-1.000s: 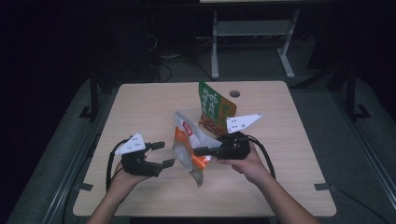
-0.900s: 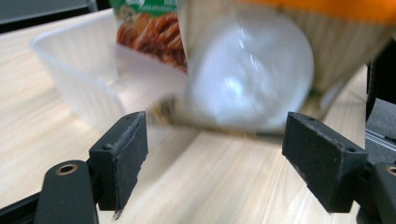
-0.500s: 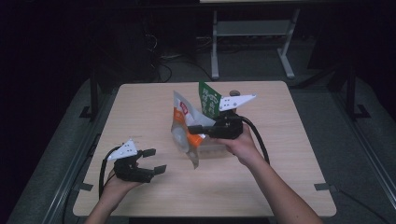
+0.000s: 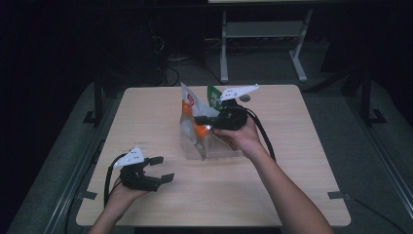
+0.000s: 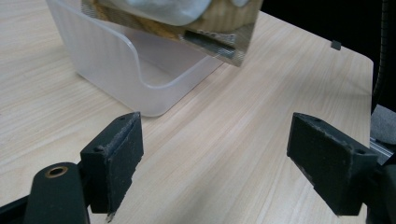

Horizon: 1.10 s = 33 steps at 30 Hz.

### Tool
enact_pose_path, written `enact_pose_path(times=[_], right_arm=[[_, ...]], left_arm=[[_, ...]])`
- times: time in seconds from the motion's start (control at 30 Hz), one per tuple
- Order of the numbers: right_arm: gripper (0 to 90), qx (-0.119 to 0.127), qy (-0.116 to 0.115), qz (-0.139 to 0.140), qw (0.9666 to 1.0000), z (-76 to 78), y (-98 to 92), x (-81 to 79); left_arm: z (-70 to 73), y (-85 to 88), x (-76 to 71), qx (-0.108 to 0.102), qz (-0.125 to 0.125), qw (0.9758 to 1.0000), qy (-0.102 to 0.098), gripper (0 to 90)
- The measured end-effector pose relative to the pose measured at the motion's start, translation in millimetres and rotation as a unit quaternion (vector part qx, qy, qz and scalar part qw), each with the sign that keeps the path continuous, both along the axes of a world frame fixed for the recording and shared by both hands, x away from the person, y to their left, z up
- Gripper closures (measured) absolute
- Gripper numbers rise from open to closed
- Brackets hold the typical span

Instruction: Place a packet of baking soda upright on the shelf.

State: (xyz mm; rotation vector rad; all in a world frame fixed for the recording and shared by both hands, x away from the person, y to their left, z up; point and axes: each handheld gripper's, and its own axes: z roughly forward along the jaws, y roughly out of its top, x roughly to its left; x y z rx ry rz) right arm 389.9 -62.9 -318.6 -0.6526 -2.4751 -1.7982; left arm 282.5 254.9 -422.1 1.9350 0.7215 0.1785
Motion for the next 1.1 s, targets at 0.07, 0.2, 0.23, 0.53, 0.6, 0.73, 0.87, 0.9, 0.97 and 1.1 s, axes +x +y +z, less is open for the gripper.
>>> enact_pose_path(times=[0.07,0.2,0.23,0.53,0.6,0.73,0.87,0.9,0.97,1.1], right_arm=[[90.0,-0.005,-0.001,-0.009,0.9999,-0.5,3.2,3.5],[90.0,-0.01,0.001,-0.027,0.9996,-1.3,7.5,8.3],[90.0,-0.018,-0.002,-0.035,0.9992,-1.2,9.3,9.6],[90.0,-0.057,-0.016,-0.069,0.9959,-2.7,13.7,18.2],[90.0,-0.063,-0.022,-0.072,0.9952,-4.6,13.7,19.3],[90.0,-0.079,-0.027,-0.077,0.9936,-9.9,15.1,19.7],[90.0,-0.084,-0.025,-0.078,0.993,-18.1,17.4,19.8],[90.0,-0.087,-0.022,-0.078,0.9929,-20.6,18.2,19.6],[90.0,-0.091,-0.023,-0.078,0.9925,-25.2,19.4,18.9],[90.0,-0.084,-0.016,-0.078,0.9932,-32.3,20.0,17.0]], left_arm=[[0.1,-0.1,-0.1,0.0,0.0,1.0,0.0,18.0],[0.0,-0.4,-0.3,0.002,-0.003,1.0,0.001,18.1],[0.0,-0.5,-0.3,0.002,-0.003,1.0,0.001,18.0],[-0.3,-1.8,-0.5,-0.002,-0.004,1.0,0.004,18.1],[-0.5,-2.3,-0.7,-0.003,-0.004,1.0,0.005,18.1],[-1.2,-3.1,-0.3,0.001,-0.007,1.0,0.005,18.1],[-1.7,-3.6,-0.1,0.003,-0.011,0.9999,0.004,18.1],[-1.9,-3.8,-0.2,0.002,-0.011,0.9999,0.005,18.1],[-2.3,-3.9,-0.1,0.003,-0.011,0.9999,0.005,18.1],[-3.6,-5.1,0.0,0.005,-0.014,0.9999,0.007,18.1]])
